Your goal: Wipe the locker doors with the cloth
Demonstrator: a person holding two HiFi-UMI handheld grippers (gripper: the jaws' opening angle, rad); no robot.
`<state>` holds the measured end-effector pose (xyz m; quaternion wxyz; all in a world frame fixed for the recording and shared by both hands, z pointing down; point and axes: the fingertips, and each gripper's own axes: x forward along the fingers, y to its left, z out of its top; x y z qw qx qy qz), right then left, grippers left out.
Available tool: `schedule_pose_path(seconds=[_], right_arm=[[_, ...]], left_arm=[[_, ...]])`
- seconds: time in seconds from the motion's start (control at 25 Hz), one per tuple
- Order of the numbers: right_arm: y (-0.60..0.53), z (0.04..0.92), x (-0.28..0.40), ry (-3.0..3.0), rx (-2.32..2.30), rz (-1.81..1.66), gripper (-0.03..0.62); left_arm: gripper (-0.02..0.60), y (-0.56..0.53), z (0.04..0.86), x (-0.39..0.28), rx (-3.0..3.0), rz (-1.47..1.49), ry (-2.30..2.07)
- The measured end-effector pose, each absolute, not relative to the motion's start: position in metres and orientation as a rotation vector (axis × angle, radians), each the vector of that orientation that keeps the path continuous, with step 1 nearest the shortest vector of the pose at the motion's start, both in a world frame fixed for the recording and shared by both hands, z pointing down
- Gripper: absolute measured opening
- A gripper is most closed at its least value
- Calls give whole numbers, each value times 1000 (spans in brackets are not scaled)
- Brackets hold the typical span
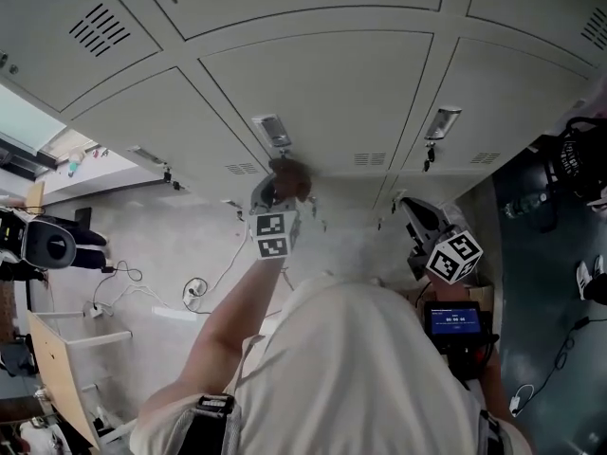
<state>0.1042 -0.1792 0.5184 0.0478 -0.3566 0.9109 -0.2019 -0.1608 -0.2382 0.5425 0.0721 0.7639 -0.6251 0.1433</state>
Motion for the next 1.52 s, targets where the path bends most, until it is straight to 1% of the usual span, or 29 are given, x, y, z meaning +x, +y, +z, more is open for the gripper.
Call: schedule_pose_path(seconds=[0.12, 0.28, 0.44, 0.6, 0.76, 0.96, 1.12, 1.24, 1.32, 1.4, 1.52], right_arm=[[-181, 519, 91, 2786, -1069, -621, 18], [-180, 521, 81, 2788, -1063, -635, 18], [-178, 524, 76, 2784, -1066, -646, 18], [-176, 527, 80, 2765, -1093, -662, 18], [-175, 530, 86, 2749, -1110, -667, 18], [-171, 533, 95, 2727, -1139, -678, 18], [-171, 533, 101, 2715, -1151, -677, 18], [-171, 532, 104, 2709, -1155, -672, 18], [-171, 531, 107, 2704, -1160, -666, 18], [-170, 531, 111, 2700, -1165, -664, 18], [-168, 533, 121, 2688, -1186, -671, 18]], left_arm=[[72, -234, 525, -189, 2331, 440, -1886], [72, -234, 473, -196, 2439, 494, -1892], [72, -233, 419, -190, 2514, 540, -2035], [72, -233, 394, -161, 2598, 705, -2135], [72, -233, 399, -122, 2649, 782, -2142], [72, -236, 405, -107, 2567, 819, -2255], [72, -228, 412, -80, 2690, 1102, -2277], [72, -226, 432, -54, 2782, 1255, -2187], [72, -233, 456, -49, 2739, 1229, -2085], [72, -241, 473, -52, 2648, 1108, -2013], [72, -244, 470, -38, 2648, 942, -1973]])
